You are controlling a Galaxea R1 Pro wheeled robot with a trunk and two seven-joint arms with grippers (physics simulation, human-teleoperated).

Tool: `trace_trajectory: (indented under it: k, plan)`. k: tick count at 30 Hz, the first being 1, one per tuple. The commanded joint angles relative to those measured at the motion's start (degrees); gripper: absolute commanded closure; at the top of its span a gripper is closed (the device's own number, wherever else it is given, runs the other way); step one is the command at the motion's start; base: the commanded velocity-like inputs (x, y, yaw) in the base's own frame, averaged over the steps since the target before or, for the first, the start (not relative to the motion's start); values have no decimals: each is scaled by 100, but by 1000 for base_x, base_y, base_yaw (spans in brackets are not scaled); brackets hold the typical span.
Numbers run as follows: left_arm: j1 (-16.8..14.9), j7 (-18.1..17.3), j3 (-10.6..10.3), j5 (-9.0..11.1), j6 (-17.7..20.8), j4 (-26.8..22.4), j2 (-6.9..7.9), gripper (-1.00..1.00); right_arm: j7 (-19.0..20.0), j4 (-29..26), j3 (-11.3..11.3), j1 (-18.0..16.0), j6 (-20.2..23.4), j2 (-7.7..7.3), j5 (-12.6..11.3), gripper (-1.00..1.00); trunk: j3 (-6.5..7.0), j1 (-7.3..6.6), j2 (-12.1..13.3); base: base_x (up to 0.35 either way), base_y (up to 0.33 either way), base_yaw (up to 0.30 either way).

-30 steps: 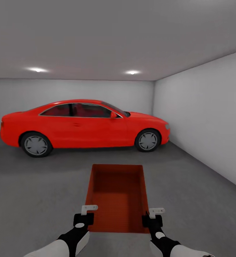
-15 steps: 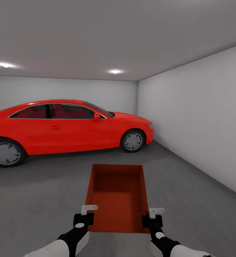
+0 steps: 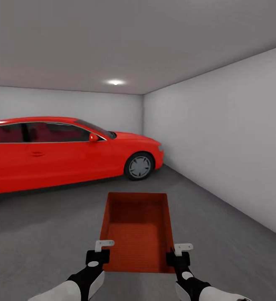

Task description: Move the two storage containers from the living room to the garage. In the garage, place one container on the floor and stack the other container on top of it (either order is fine).

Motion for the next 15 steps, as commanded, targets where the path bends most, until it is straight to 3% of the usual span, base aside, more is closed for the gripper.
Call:
trace_trajectory:
  k: [1, 15]
  plan:
    - [-9, 120, 320, -17, -33, -6, -2, 100, -1, -2, -95, -5, 8, 27, 32, 100, -9, 5, -7, 321, 0, -53]
    - [-9, 120, 321, -17, -33, -6, -2, 100, -1, -2, -92, 1, 8, 31, 35, 100, -9, 5, -7, 321, 0, -26]
